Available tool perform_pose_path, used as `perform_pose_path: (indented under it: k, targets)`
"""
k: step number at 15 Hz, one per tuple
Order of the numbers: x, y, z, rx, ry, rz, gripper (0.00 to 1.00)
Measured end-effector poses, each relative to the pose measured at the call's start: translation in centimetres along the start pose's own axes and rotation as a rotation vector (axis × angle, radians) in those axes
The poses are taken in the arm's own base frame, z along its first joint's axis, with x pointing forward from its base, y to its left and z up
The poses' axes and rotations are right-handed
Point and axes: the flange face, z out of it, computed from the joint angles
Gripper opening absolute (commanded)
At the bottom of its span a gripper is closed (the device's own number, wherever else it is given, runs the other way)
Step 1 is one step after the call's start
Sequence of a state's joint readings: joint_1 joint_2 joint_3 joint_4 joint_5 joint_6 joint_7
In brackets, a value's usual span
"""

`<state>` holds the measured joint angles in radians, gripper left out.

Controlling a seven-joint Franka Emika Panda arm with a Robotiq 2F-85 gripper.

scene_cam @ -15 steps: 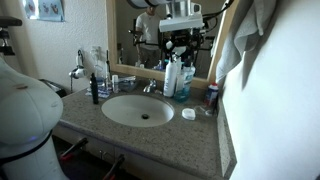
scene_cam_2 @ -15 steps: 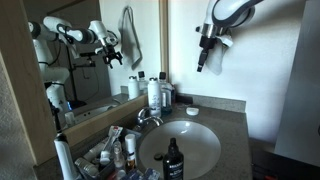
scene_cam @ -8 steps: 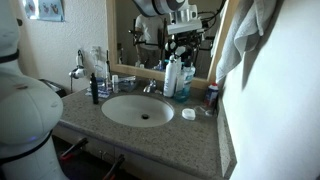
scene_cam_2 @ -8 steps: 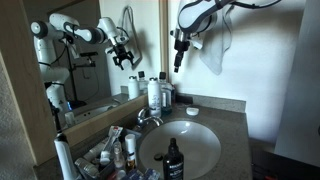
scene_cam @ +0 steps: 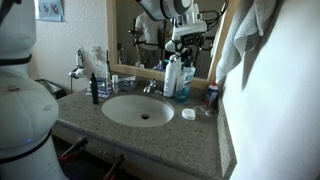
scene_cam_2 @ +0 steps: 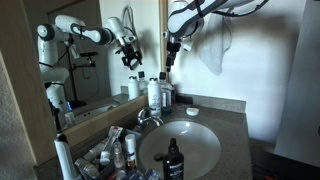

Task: Remove the black lid from the mouthwash bottle

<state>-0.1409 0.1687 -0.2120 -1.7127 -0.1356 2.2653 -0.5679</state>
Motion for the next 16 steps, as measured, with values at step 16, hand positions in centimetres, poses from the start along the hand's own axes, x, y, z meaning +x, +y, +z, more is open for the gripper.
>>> perform_pose_path:
  k: [16]
  targets:
    - [2.8,0.8,2.0,0.075,0.063,0.074,0.99]
